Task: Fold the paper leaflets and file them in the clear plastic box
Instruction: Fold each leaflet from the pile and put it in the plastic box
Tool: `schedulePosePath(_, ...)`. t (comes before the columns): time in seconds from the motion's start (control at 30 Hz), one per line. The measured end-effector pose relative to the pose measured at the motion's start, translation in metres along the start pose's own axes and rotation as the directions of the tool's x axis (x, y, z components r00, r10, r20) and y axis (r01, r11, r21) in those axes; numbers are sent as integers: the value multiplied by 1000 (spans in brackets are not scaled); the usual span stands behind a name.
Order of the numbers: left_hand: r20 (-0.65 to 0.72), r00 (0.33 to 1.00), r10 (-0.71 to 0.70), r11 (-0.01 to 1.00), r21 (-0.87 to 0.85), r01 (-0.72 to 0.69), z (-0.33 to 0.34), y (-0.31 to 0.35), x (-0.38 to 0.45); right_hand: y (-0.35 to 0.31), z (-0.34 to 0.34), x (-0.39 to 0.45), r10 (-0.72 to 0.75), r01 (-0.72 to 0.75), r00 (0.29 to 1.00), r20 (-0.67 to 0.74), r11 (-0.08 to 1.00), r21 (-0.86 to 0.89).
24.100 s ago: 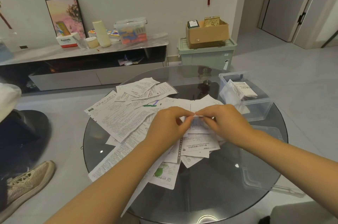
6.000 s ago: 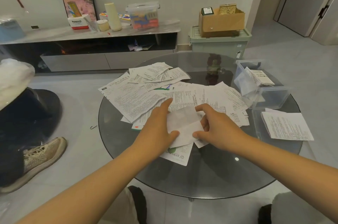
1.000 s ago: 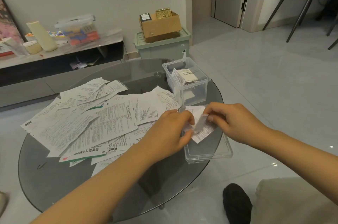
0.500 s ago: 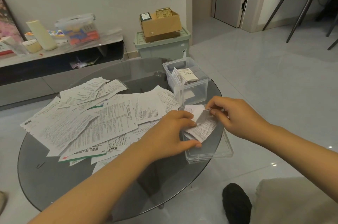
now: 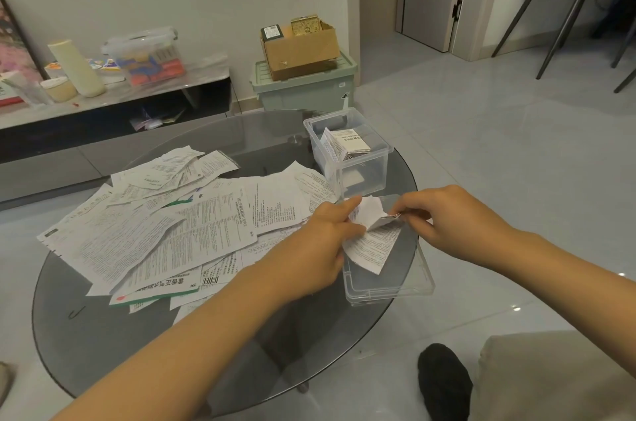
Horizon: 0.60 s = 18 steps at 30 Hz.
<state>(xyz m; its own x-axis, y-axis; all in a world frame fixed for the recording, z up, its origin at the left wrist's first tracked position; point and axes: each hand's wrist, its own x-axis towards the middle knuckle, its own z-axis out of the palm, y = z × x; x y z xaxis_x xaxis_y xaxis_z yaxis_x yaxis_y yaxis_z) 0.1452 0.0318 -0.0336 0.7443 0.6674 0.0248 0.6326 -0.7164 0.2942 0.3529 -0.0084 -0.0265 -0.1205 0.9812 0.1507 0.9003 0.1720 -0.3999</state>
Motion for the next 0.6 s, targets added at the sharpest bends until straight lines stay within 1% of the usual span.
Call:
schedulePosePath(0.13,-61,998,25,1000,-4,-25,-3,-1,-1,2,1,0,9,-9,1000,-13,1000,24)
schedulePosePath(0.2,-105,994,26,999,-17,-28,-2,-1,-2,3,1,0,17,-14,997,-71,999,30)
schedulePosePath(0.3,-144,986,-84,996,-41,79,1,4,-2,4,-4,-1,56,-35,970,-237,995,92)
schedulePosePath(0.37,-182,969,-169,979,-147,143,3,7,2,1,-6,-2,66,-19,942,-328,989,144)
schedulePosePath(0.43,-201,944,-262,938,-285,199,6,9,5,-2,-6,-4,34,28,917,-397,988,149)
schedulePosePath(0.5,-189,923,-335,894,-374,248,12,9,8,-2,-3,-4,-37,89,898,-439,991,98)
schedulePosePath(0.53,-186,914,-360,877,-403,263,15,9,9,-1,-1,-4,-81,120,895,-439,991,63)
schedulePosePath(0.6,-194,902,-386,856,-440,271,18,8,11,-1,6,-5,-160,169,910,-383,986,-11)
